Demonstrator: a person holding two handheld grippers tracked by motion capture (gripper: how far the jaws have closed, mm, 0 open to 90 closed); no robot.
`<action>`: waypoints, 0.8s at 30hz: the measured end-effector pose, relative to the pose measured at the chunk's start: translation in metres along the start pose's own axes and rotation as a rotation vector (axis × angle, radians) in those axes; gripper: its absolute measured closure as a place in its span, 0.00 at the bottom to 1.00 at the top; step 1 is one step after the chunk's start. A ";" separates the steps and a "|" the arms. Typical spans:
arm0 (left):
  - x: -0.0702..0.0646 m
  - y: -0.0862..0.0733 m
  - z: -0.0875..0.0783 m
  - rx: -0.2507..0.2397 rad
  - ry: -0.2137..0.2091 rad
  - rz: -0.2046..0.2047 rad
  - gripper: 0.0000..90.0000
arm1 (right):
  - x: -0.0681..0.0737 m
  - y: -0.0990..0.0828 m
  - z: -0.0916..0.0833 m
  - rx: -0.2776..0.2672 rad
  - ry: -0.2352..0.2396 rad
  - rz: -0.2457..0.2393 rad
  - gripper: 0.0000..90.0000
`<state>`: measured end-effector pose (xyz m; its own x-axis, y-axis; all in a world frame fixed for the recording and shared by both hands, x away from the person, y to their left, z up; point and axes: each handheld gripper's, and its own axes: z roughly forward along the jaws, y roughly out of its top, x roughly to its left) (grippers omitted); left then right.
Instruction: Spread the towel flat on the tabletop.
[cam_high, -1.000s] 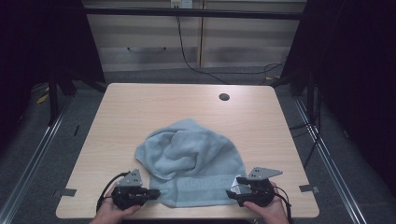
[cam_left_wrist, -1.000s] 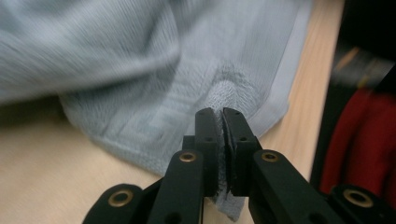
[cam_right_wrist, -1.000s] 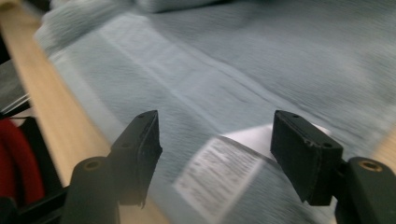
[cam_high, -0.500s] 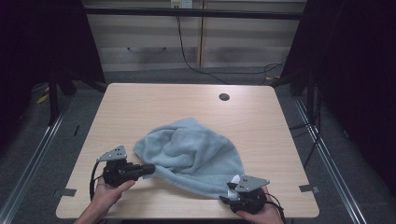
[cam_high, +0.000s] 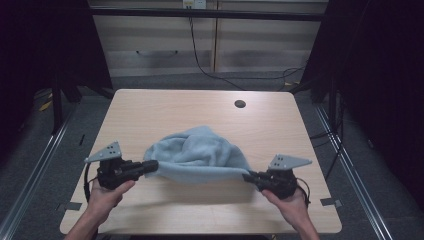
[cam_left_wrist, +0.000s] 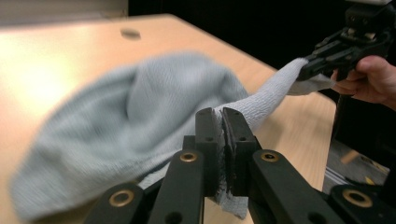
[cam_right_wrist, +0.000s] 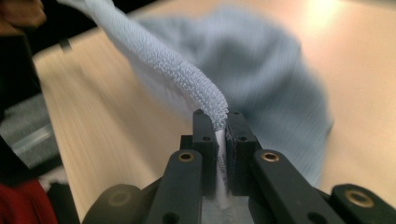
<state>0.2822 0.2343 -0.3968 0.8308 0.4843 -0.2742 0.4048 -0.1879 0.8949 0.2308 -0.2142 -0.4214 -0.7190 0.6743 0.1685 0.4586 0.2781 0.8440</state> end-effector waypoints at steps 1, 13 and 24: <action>0.000 0.005 -0.002 -0.009 0.005 0.007 0.96 | -0.001 0.015 -0.005 -0.031 0.011 -0.009 0.94; -0.005 0.067 -0.034 -0.169 0.025 0.044 0.95 | -0.008 0.107 -0.030 -0.208 0.034 -0.053 0.95; -0.030 0.096 -0.066 -0.260 0.015 0.126 0.95 | 0.011 0.154 -0.060 -0.310 0.078 -0.108 0.94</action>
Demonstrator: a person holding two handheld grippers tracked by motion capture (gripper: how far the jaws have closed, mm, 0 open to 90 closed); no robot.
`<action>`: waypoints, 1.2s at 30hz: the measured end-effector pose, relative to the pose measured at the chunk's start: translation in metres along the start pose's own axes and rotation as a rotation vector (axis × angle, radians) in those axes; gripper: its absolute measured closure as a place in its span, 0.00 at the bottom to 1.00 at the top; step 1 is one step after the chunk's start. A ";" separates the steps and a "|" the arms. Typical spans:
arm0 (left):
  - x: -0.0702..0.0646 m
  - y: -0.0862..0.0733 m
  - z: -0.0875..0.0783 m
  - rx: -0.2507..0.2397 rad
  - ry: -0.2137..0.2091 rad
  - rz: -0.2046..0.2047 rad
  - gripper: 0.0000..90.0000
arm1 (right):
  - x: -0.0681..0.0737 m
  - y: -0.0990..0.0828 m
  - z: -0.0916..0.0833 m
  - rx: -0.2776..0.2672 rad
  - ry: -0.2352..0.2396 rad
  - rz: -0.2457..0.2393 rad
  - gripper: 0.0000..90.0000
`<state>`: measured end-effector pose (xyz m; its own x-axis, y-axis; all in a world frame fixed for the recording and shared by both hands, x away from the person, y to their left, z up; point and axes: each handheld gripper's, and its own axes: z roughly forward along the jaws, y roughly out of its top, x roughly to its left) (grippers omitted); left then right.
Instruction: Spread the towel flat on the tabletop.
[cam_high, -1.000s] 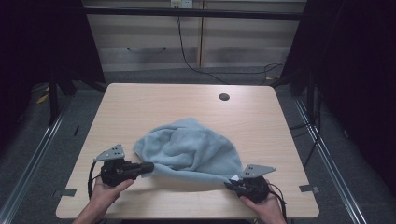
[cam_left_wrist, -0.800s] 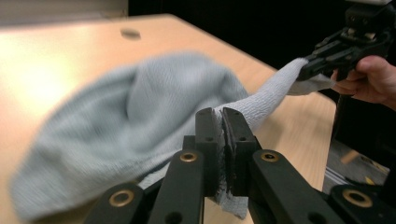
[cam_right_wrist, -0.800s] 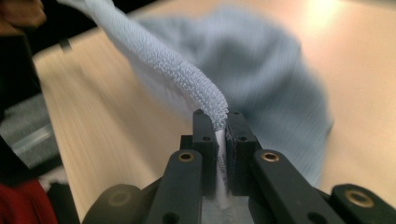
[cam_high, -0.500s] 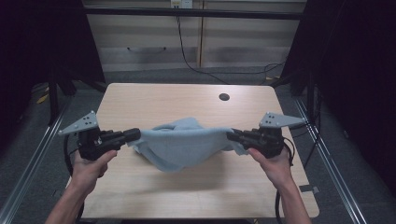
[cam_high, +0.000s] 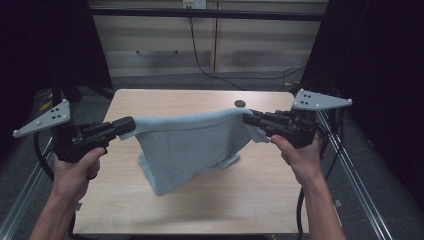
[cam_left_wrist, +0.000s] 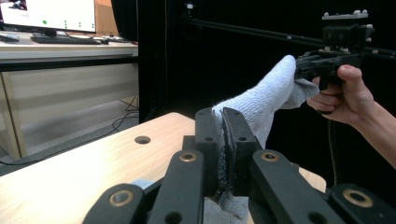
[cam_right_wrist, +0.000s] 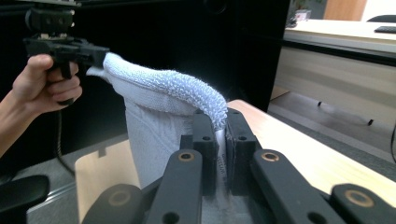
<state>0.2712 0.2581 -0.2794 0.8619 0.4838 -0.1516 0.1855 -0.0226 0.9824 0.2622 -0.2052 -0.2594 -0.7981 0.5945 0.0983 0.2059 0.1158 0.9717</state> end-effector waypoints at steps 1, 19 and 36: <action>-0.001 -0.003 -0.001 0.005 -0.002 -0.005 0.95 | 0.002 -0.001 0.000 0.010 0.003 -0.005 0.94; -0.028 -0.131 -0.011 0.242 -0.070 -0.151 0.95 | 0.039 -0.134 -0.016 0.198 0.089 0.121 0.93; -0.057 -0.179 -0.024 0.337 -0.150 -0.192 0.78 | 0.083 -0.202 -0.032 0.280 0.163 0.207 0.67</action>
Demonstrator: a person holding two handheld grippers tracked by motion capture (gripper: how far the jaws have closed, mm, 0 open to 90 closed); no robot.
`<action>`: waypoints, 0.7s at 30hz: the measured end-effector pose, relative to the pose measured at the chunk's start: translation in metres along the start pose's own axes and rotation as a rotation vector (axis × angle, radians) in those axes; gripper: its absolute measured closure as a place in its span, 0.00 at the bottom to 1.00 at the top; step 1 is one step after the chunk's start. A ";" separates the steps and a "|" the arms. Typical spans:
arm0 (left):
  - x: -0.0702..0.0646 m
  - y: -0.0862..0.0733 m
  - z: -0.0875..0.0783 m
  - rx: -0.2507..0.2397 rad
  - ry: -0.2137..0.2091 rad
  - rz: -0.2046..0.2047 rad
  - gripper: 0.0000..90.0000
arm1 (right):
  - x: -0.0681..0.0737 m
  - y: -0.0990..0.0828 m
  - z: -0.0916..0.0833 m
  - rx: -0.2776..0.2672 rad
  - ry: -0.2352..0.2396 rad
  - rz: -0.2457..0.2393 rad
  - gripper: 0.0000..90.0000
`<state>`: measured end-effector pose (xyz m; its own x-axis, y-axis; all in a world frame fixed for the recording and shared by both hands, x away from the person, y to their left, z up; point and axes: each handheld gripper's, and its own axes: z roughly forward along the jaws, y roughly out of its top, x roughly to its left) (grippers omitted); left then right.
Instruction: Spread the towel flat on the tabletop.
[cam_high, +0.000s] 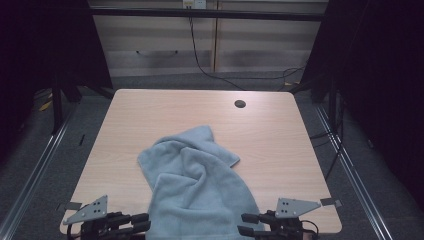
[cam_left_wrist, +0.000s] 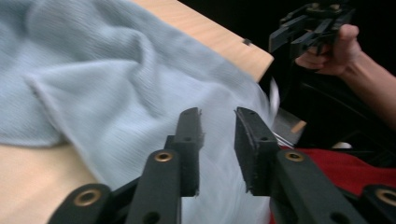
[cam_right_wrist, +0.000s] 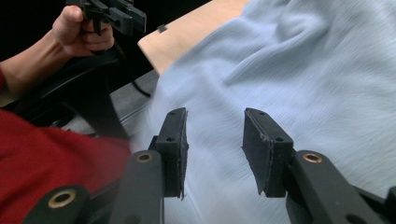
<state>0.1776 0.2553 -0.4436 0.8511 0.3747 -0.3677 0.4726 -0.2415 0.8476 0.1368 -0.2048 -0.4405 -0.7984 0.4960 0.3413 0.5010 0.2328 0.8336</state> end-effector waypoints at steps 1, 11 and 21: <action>0.004 0.003 0.002 0.009 0.002 0.012 0.77 | -0.004 0.003 0.001 0.000 -0.009 -0.002 0.67; 0.077 0.030 0.048 0.075 0.122 -0.033 0.63 | -0.083 0.035 0.043 0.063 -0.186 0.006 0.63; 0.090 0.017 0.083 0.240 0.195 -0.003 0.79 | -0.112 0.033 0.082 0.146 -0.226 0.020 0.80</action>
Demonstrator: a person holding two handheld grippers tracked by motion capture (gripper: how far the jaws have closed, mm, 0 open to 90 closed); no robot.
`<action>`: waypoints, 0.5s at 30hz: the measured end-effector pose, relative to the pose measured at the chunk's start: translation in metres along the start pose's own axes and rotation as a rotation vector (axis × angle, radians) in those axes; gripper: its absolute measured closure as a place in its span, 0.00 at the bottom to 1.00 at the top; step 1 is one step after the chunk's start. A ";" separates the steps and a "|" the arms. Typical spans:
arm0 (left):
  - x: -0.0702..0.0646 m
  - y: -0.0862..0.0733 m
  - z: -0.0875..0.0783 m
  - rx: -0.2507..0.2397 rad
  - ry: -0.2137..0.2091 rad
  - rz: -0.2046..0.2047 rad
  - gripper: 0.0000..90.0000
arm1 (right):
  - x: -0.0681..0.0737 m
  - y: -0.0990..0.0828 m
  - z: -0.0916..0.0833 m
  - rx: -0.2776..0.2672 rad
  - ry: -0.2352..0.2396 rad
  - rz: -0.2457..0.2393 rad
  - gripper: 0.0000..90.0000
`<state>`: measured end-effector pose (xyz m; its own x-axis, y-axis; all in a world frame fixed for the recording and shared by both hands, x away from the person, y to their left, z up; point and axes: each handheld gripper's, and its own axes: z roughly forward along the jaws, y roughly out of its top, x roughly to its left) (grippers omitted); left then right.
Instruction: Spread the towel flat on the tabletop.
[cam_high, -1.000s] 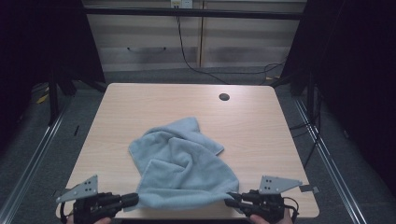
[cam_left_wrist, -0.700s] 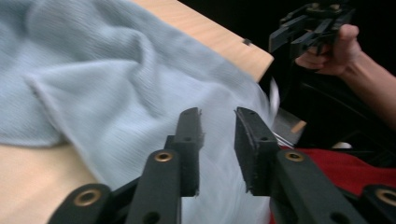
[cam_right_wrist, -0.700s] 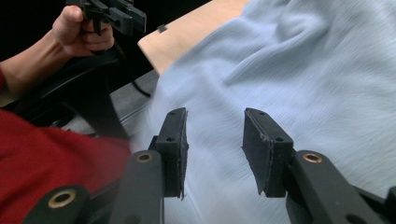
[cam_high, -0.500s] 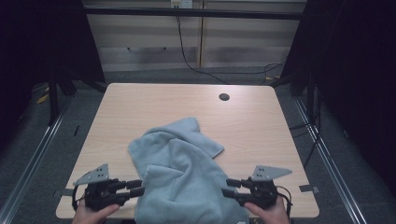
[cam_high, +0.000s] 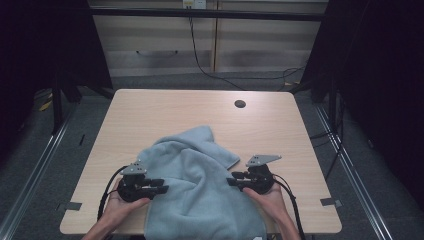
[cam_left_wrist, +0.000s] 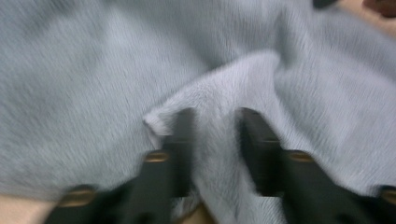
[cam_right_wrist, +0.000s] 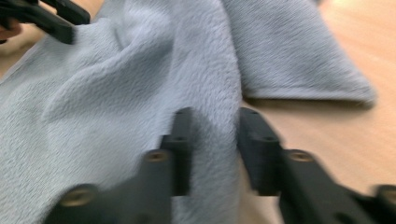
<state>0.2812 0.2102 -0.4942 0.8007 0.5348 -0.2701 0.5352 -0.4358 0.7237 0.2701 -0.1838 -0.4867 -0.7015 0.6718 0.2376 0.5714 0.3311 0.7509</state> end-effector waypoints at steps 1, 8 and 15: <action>0.000 -0.002 0.000 0.004 0.001 0.001 0.86 | 0.003 -0.002 0.000 0.002 0.003 0.003 0.86; -0.016 -0.015 -0.032 -0.018 -0.069 0.034 0.94 | 0.038 -0.013 -0.020 -0.045 0.100 -0.038 0.93; -0.035 -0.047 -0.057 -0.026 -0.122 0.033 0.94 | 0.080 -0.040 -0.028 0.009 0.167 -0.072 0.94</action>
<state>0.2127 0.2530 -0.4826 0.8455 0.4276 -0.3199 0.5019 -0.4317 0.7495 0.1792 -0.1616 -0.4806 -0.8014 0.5269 0.2832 0.5205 0.3809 0.7642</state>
